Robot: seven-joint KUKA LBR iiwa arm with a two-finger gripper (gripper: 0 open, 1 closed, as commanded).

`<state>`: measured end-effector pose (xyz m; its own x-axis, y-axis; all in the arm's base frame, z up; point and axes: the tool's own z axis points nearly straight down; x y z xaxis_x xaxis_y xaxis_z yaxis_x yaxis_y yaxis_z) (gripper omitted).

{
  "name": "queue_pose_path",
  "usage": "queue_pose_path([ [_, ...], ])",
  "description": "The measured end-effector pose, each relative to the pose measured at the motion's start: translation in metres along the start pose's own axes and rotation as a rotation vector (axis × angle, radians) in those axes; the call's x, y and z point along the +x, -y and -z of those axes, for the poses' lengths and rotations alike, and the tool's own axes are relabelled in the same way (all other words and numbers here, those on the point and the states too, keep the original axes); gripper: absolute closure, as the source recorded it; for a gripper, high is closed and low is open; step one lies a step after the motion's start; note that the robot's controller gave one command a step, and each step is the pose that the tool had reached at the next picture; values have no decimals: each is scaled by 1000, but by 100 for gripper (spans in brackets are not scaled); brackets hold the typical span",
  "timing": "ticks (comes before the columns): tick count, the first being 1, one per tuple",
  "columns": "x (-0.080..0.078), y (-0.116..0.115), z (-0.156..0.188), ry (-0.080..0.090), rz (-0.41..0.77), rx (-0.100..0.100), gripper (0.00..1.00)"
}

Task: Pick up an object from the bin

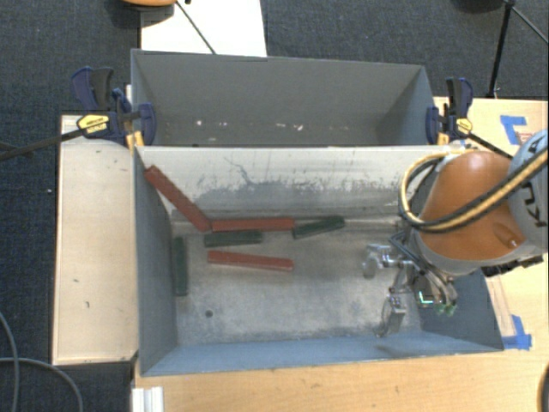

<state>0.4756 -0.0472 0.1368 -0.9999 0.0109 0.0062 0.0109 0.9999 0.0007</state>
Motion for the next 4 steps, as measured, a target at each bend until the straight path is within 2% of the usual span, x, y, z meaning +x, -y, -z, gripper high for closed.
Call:
queue_pose_path([
  [1, -2, 0, 4, 8, 2, 1, 0],
  [2, -19, 29, 9, 5, 138, -1, 0],
  [3, -27, 52, 10, 12, 204, 1, 0],
  [4, -20, 71, -32, 11, 386, 4, 0],
])
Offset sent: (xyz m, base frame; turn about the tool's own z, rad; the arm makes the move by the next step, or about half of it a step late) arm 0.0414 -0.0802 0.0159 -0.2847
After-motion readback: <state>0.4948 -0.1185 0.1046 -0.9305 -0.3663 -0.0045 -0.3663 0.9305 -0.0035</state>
